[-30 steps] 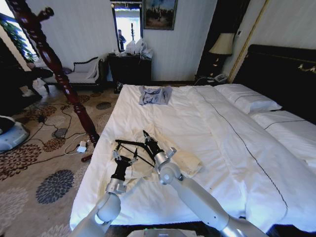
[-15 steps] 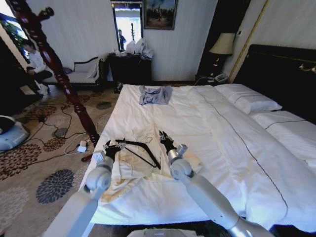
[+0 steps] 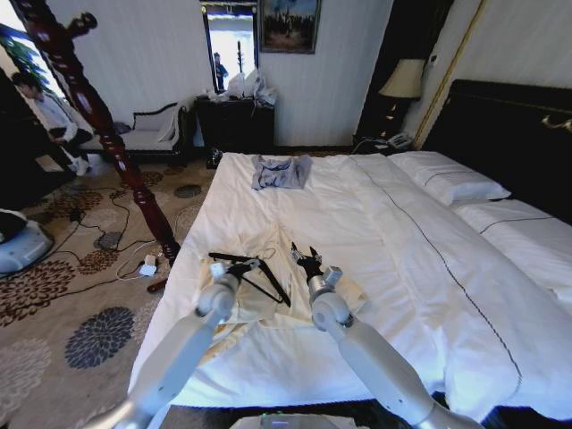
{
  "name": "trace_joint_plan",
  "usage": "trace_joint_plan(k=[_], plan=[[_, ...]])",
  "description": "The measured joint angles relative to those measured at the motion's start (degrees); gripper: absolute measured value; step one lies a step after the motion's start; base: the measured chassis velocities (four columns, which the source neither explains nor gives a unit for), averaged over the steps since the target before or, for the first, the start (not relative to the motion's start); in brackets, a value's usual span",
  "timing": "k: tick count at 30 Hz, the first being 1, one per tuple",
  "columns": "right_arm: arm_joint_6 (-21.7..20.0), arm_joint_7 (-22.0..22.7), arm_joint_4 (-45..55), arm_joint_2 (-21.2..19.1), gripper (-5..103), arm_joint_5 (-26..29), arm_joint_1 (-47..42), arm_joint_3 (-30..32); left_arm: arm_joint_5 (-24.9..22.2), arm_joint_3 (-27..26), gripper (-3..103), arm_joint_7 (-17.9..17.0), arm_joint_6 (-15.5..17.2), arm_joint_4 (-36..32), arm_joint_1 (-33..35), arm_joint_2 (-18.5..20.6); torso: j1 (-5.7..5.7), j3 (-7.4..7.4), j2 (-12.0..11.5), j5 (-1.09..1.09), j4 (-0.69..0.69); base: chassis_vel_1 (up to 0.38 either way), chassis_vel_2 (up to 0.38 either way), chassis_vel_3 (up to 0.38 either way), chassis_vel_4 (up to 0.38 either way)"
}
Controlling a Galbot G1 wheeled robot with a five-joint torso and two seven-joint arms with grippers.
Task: Pick up the clothes from the bed and hang them on the clothes hanger.
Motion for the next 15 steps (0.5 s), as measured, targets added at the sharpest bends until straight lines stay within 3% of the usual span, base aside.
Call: trace_joint_plan(k=[1, 2, 6, 12, 15], plan=[[-0.2, 0.2, 0.0, -0.1, 99, 0.0, -0.2, 0.5, 0.0, 0.9, 100, -2.8, 1.0, 0.7, -0.4, -1.5, 0.00, 0.00, 0.0, 0.00, 0.00, 0.000, 0.000, 0.000, 0.000], [-0.2, 0.2, 0.0, -0.1, 99, 0.0, -0.2, 0.5, 0.0, 0.9, 100, -2.8, 1.0, 0.7, -0.4, -1.5, 0.00, 0.00, 0.0, 0.00, 0.00, 0.000, 0.000, 0.000, 0.000], [-0.6, 0.7, 0.3, -0.9, 100, 0.0, -0.9, 1.9, 0.2, 2.9, 100, -10.1, 3.9, 2.1, -0.2, -5.5, -0.01, -0.01, 0.0, 0.00, 0.02, 0.000, 0.000, 0.000, 0.000], [-0.9, 1.2, 0.2, -1.2, 100, 0.2, -1.1, 2.3, 1.5, 3.3, 100, -12.4, 4.0, 4.8, -1.0, -8.1, -0.01, 0.00, 0.0, 0.00, 0.03, 0.000, 0.000, 0.000, 0.000], [-1.6, 2.1, 0.1, -1.3, 100, 0.5, -1.1, 2.3, 1.8, 3.2, 90, -13.0, 3.4, 7.2, -2.7, -10.3, 0.00, 0.00, 0.0, -0.01, 0.01, 0.000, 0.000, 0.000, 0.000]])
